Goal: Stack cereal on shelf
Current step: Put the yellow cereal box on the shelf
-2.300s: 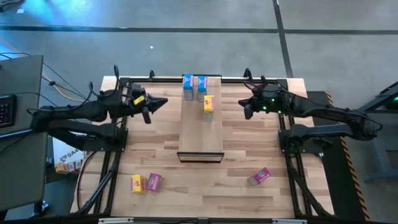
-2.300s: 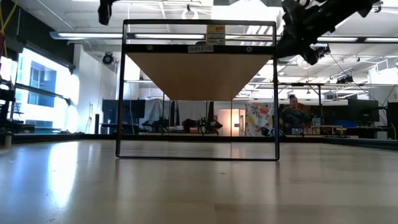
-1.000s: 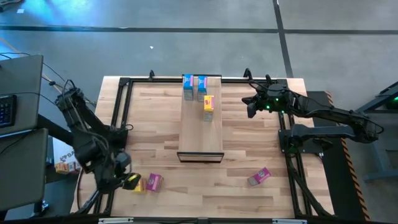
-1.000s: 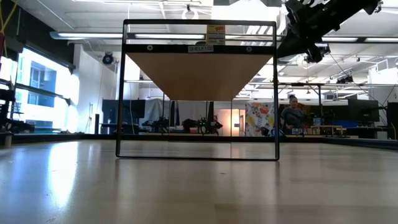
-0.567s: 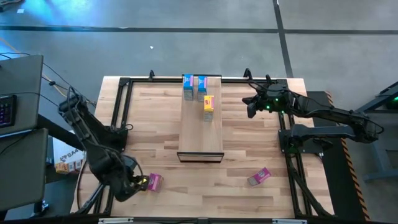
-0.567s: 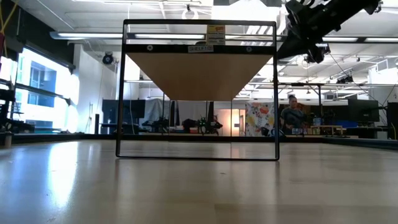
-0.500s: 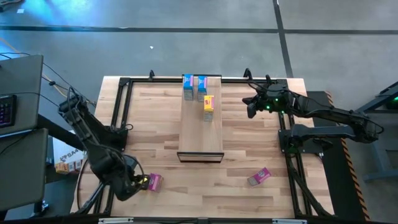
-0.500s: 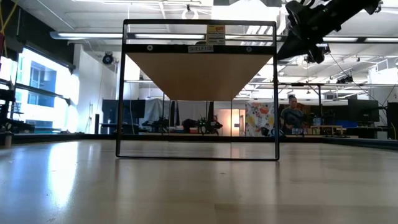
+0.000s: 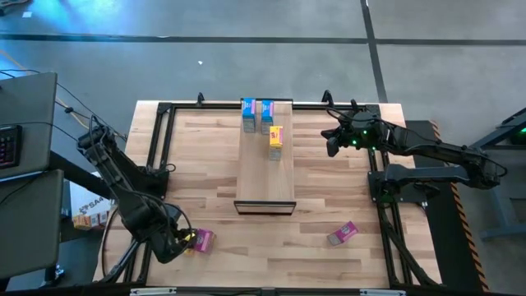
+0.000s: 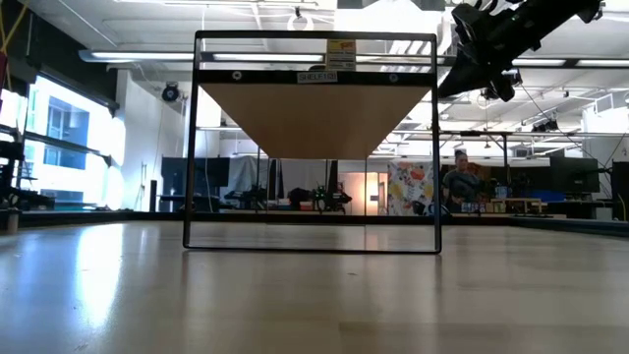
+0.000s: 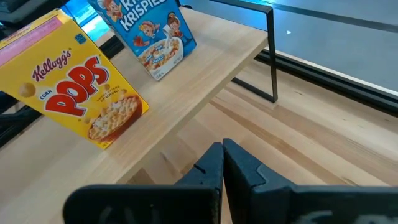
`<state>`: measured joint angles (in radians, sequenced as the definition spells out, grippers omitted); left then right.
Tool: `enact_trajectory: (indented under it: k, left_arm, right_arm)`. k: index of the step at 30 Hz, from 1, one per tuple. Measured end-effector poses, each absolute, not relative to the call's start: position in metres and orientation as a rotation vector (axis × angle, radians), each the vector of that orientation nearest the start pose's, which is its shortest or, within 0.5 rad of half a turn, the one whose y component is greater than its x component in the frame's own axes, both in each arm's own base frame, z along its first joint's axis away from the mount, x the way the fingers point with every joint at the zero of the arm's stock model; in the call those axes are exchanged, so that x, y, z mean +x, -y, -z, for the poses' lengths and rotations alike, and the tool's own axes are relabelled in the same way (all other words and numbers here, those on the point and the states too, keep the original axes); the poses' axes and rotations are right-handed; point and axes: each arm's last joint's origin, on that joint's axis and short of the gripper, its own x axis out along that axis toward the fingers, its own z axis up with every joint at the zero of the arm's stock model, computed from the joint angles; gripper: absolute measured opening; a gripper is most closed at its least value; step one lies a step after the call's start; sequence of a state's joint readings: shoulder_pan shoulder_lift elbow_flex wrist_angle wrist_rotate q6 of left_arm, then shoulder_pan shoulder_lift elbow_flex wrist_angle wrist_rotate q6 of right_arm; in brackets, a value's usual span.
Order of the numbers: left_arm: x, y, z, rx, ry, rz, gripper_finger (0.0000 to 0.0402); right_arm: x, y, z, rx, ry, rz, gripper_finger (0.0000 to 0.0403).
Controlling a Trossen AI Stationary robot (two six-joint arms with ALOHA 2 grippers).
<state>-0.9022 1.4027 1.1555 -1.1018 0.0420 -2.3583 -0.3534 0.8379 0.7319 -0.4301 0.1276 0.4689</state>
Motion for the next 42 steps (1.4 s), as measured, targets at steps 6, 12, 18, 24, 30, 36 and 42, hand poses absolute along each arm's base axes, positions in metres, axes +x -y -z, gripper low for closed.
enact_trajectory:
  k: [6,12,18,24,30,36,42]
  left_arm:
    - [0.153,0.195,-0.264,-1.302,-1.319,-0.954,0.0262]
    - [0.155,0.197,-0.261,-1.308,-1.326,-0.964,0.0261]
    - [0.162,0.200,-0.256,-1.324,-1.326,-0.976,0.0261]
    - [0.169,0.204,-0.247,-1.322,-1.321,-1.001,0.0261]
    - [0.171,0.206,-0.242,-1.301,-1.321,-1.025,0.0261]
    - [0.174,0.209,-0.234,-1.273,-1.322,-1.051,0.0261]
    - [0.176,0.211,-0.228,-1.251,-1.323,-1.072,0.0261]
  right_arm:
    - [0.164,0.064,-0.284,0.506,-0.427,0.589,0.0000]
    - [0.163,0.065,-0.283,0.496,-0.432,0.618,0.0000]
    - [0.163,0.065,-0.283,0.502,-0.433,0.620,0.0000]
    - [0.163,0.065,-0.282,0.503,-0.435,0.620,0.0000]
    - [0.163,0.065,-0.282,0.503,-0.435,0.620,0.0000]
    - [0.163,0.065,-0.282,0.504,-0.435,0.619,0.0000]
    - [0.163,0.065,-0.282,0.504,-0.435,0.618,0.0000]
